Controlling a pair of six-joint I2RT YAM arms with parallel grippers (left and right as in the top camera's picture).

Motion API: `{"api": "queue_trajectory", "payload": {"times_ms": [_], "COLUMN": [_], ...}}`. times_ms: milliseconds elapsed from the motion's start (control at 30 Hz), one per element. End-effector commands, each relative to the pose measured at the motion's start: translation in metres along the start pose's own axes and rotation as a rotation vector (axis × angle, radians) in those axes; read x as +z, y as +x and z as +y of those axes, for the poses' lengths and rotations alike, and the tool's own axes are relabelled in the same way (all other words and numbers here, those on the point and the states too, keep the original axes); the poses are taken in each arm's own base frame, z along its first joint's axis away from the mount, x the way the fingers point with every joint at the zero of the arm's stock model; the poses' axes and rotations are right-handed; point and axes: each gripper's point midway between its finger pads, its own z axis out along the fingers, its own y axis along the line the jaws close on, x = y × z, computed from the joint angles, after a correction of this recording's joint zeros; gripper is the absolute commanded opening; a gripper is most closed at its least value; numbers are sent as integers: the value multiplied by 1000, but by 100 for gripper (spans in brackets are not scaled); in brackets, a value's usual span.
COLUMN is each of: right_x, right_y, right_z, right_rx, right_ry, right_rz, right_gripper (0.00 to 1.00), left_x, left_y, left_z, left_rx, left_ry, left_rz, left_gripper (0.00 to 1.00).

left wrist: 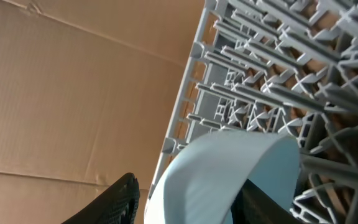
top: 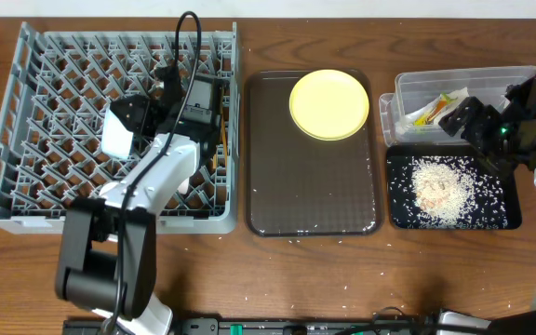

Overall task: Sort waste into correct bins and load items into the dishwasher
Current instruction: 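Lower the light-blue bowl upright into the rack beside the white bowl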

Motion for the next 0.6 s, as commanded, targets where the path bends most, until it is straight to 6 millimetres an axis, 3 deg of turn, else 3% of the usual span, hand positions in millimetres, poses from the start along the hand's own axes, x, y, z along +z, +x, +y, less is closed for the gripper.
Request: {"api": "queue_trajectory", "payload": {"times_ms": [0,233,300,367,500,567], "right_x": [-2,-2,-2,-2,-2,-2], "right_y": [0,2,2,3,4,4], "right_z": [2,3,3,2,2,2], "right_rx": [6,8,9,10,11,11], "right_ry": [-2,-6,-5,-4,-2,-2], "right_rz": [-1,7,8,12,15,16], "right_gripper": [99,99,99,99,99,99], "left_x": [-6,-11,-11,-8,4,10], "left_y": [-6,-11,-7,-4,5,8], "left_z": [23,33,31,33,41,46], "left_rx": [-102,-158,-127,-120,-126,-177], "left_ry": [10,57,59,54,25,12], "left_rz": [-24,-49,-38,-27,11,29], "left_gripper": [48,47,28,19,20,36]}}
